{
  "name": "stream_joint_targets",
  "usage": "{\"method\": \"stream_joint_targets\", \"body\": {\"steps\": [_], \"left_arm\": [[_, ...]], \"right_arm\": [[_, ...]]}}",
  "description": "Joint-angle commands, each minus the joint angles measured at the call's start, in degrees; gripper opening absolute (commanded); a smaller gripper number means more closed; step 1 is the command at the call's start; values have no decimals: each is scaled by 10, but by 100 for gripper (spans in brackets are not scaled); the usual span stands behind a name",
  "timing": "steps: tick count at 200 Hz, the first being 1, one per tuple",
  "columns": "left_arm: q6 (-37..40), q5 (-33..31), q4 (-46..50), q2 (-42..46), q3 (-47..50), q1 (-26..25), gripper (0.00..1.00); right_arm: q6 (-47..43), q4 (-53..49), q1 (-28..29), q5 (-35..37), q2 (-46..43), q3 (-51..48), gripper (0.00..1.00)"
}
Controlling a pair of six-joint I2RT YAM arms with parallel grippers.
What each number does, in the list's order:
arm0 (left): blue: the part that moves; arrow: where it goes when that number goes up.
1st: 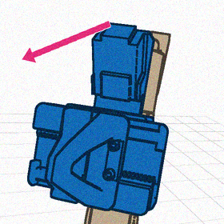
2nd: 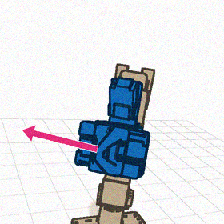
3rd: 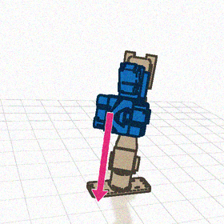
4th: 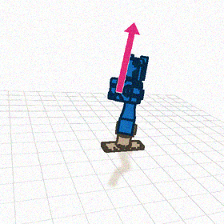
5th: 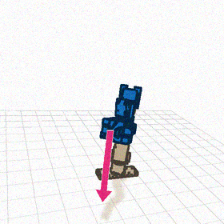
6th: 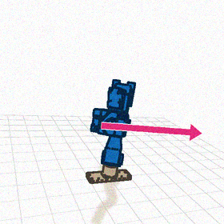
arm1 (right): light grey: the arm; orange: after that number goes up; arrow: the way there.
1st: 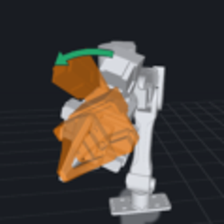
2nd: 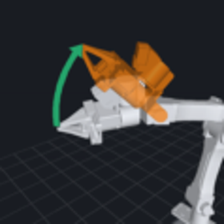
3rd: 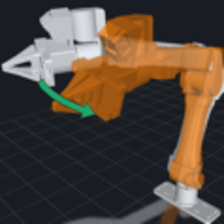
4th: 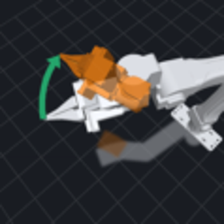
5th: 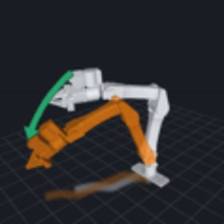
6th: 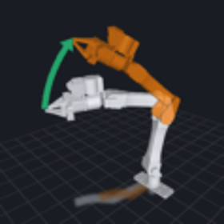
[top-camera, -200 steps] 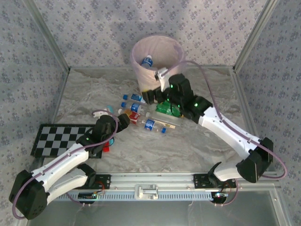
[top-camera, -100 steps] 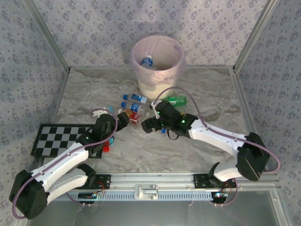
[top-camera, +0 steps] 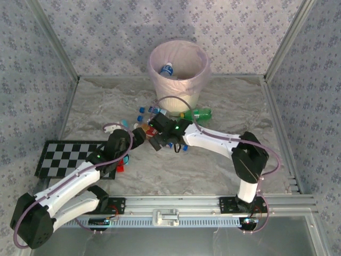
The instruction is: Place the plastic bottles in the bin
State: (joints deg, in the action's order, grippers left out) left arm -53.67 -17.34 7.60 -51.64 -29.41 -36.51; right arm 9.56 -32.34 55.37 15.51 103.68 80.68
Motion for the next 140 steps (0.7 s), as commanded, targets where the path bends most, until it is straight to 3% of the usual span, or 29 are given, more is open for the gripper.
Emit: {"method": "stream_joint_targets", "body": {"steps": [1,48,106,140], "left_arm": [[-10,-25,13,24,-2,-4,100],[-10,-37,17,39,7,-3,100],[-17,-35,11,39,12,-3,100],[-21,-35,5,35,11,-3,100]], "right_arm": [[-47,-73,10,54,44,35,98],[-86,-112,32,98,110,75,92],[-85,-122,41,96,138,71,90],[-86,-109,40,84,147,60,84]]}}
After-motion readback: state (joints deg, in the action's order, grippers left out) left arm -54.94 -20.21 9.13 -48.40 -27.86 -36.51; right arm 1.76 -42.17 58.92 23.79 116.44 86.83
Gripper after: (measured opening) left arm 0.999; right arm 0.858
